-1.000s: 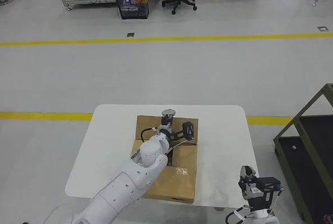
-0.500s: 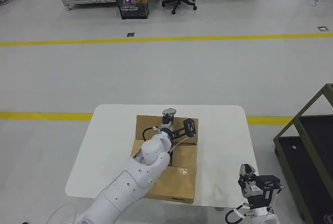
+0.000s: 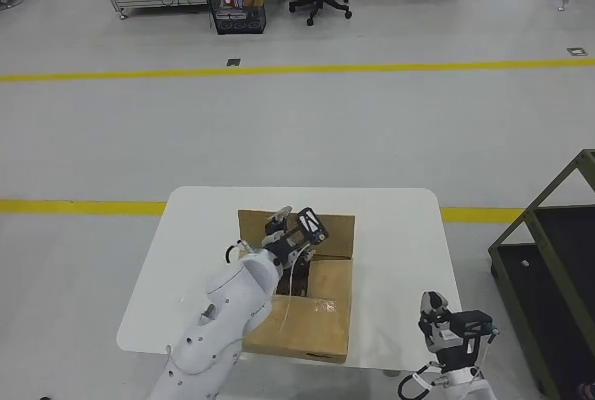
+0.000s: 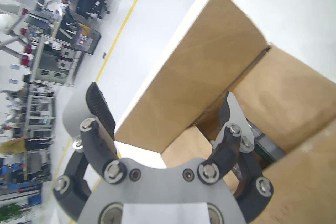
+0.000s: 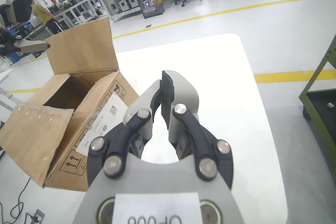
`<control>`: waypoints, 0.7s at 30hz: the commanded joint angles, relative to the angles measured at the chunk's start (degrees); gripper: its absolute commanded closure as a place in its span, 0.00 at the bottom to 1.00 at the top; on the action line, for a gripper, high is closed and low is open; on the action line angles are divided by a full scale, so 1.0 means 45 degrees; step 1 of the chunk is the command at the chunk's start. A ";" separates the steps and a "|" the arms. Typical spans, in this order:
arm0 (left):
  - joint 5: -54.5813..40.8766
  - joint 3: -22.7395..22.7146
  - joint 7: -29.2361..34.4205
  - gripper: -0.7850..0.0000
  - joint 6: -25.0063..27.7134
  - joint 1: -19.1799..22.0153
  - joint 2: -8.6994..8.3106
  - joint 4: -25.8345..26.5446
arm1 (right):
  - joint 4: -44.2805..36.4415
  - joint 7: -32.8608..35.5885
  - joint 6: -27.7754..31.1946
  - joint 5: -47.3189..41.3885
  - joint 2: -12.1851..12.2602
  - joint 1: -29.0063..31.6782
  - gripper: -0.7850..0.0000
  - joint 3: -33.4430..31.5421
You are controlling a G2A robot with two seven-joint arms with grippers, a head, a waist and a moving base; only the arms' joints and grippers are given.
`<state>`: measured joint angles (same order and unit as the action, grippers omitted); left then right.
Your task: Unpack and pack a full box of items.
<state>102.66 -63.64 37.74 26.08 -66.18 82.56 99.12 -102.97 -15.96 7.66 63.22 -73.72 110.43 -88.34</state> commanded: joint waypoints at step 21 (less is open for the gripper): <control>-0.4823 -0.1790 0.3226 0.00 0.2049 -0.1466 -0.0323 0.1588 | -0.0021 -0.0191 0.0084 0.1110 0.0058 0.0330 1.00 -0.0076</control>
<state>80.45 -72.34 52.68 35.45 -72.41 81.13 106.67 -103.07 -16.84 8.07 68.17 -73.46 111.90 -88.71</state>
